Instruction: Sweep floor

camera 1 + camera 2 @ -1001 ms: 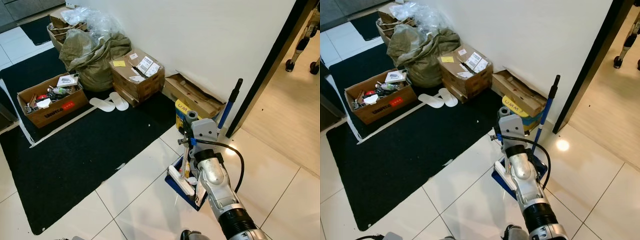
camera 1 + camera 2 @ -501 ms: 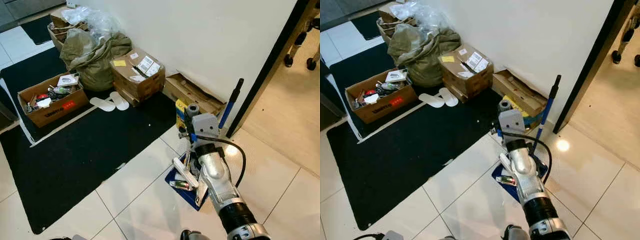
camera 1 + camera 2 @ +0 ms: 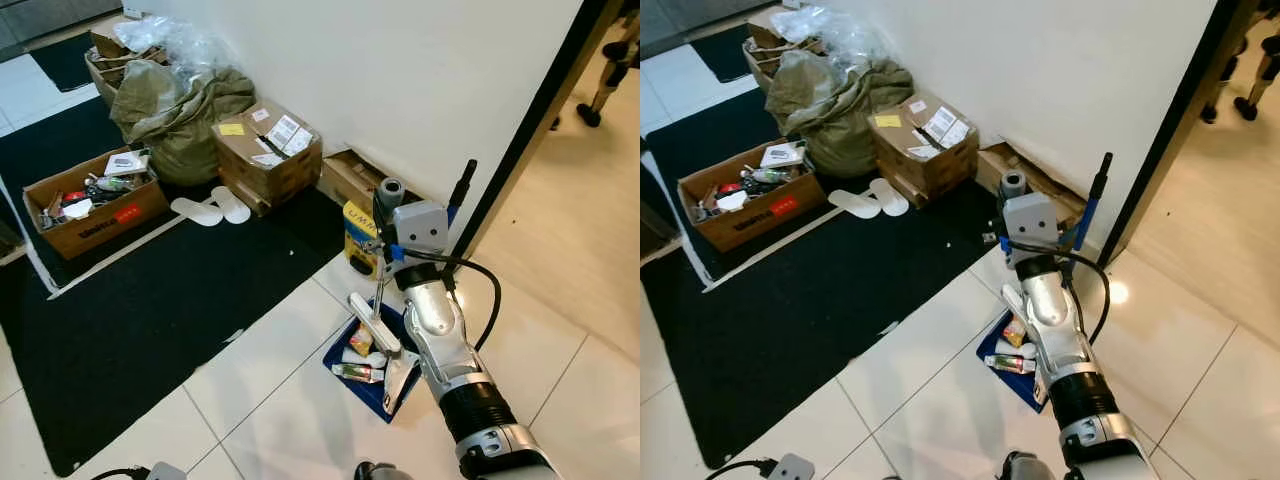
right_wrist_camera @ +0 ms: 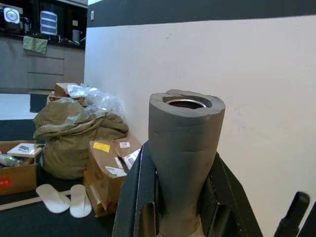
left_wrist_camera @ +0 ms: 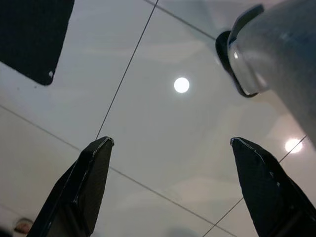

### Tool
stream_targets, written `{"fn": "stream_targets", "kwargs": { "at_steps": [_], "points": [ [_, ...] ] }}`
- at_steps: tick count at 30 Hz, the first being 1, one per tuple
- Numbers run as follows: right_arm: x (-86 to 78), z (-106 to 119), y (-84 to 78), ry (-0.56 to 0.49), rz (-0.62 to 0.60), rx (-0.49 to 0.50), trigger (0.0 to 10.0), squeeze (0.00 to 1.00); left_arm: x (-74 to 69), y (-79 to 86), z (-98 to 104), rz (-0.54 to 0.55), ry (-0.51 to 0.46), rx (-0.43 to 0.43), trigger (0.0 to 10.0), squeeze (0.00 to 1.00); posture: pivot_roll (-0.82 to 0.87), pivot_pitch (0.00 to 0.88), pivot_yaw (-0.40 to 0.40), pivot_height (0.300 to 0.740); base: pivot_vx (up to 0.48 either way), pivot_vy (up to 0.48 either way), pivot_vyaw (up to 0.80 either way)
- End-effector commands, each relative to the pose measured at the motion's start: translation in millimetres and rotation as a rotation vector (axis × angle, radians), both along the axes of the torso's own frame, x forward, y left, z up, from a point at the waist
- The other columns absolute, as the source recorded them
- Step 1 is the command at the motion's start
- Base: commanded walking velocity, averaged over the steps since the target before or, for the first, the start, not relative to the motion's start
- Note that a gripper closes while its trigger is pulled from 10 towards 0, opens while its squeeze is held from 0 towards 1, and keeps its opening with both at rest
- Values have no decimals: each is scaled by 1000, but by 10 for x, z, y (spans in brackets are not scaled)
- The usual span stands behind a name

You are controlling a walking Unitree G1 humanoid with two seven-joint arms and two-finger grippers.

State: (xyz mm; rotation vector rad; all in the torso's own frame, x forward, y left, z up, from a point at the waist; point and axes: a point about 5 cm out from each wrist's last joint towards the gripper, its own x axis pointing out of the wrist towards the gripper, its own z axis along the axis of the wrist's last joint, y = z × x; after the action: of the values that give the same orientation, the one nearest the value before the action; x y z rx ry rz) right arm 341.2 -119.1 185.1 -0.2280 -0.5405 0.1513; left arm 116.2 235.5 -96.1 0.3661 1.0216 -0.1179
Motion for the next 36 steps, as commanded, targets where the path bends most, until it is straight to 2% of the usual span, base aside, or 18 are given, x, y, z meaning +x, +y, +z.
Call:
{"fn": "stream_targets", "kwargs": {
  "at_steps": [1, 3, 4, 5, 6, 7, 9, 13, 16, 17, 20, 22, 23, 25, 27, 32, 34, 36],
  "points": [
    [-9, 118, 30, -47, 20, 13, 10000, 0, -125, 6, -42, 12, 48, 8, 10000, 0, -7, 149, 25, 740, 0, 0, 0],
    [-3, 125, 31, -45, 22, 16, 10000, 0, -121, 2, -42, 12, 48, 7, 10000, 0, -7, 149, 25, 740, 0, 0, 0],
    [40, 116, 69, 61, 92, 111, 10000, 0, -78, -34, -44, 18, 47, 4, 10000, 0, -29, 80, 10, 740, 0, 0, 0],
    [40, 116, 69, 61, 92, 111, 10000, 0, -78, -34, -44, 18, 47, 4, 10000, 0, -29, 80, 10, 740, 0, 0, 0],
    [52, 48, 212, 216, 267, 217, 10000, 0, 12, -107, -43, 29, 41, -3, 10000, 0, -34, 49, 1, 740, 0, 0, 0],
    [52, 48, 212, 216, 267, 217, 10000, 0, 12, -107, -43, 29, 41, -3, 10000, 0, -34, 49, 1, 740, 0, 0, 0],
    [-2, -45, 357, 279, 392, 264, 10000, 0, 92, -160, -34, 39, 28, -10, 10000, 0, -34, 25, -7, 740, 0, 0, 0],
    [-68, -139, 476, 299, 466, 260, 10000, 0, 159, -190, -19, 51, 11, -17, 10000, 0, -33, 8, -10, 740, 0, 0, 464],
    [-97, -231, 539, 327, 487, 265, 10000, 0, 208, -207, -7, 63, -2, -23, 10000, 0, -29, 0, -16, 740, 0, 0, 723],
    [-130, -385, 609, 375, 503, 244, 10000, 0, 270, -229, 9, 79, -18, -32, 10000, 0, -28, 0, -14, 740, 0, 0, 775],
    [-130, -385, 609, 375, 503, 244, 10000, 0, 270, -229, 9, 79, -18, -32, 10000, 0, -28, 0, -14, 740, 0, 0, 775],
    [-192, -726, 663, 489, 502, 181, 10000, 0, 386, -270, 44, 100, -47, -45, 10000, 0, -20, 0, -19, 740, 0, 0, 775],
    [-192, -726, 663, 489, 502, 181, 10000, 0, 386, -270, 44, 100, -47, -45, 10000, 0, -20, 0, -19, 740, 0, 0, 775],
    [-230, -982, 585, 576, 454, 120, 10000, 0, 471, -297, 74, 118, -73, -56, 10000, 0, -14, 0, -23, 740, 0, 0, 778],
    [-246, -1060, 535, 610, 437, 104, 10000, 0, 494, -305, 82, 122, -80, -59, 10000, 0, -15, 0, -23, 740, 0, 0, 775],
    [-259, -1119, 490, 639, 419, 94, 10000, 0, 506, -313, 86, 122, -84, -60, 10000, 0, -16, 0, -26, 740, 0, 0, 775],
    [-296, -1223, 396, 691, 399, 90, 10000, 0, 503, -332, 83, 110, -85, -63, 10000, 0, -18, 0, -28, 740, 0, 0, 778],
    [-296, -1223, 396, 691, 399, 90, 10000, 0, 503, -332, 83, 110, -85, -63, 10000, 0, -18, 0, -28, 740, 0, 0, 775]
  ]
}}
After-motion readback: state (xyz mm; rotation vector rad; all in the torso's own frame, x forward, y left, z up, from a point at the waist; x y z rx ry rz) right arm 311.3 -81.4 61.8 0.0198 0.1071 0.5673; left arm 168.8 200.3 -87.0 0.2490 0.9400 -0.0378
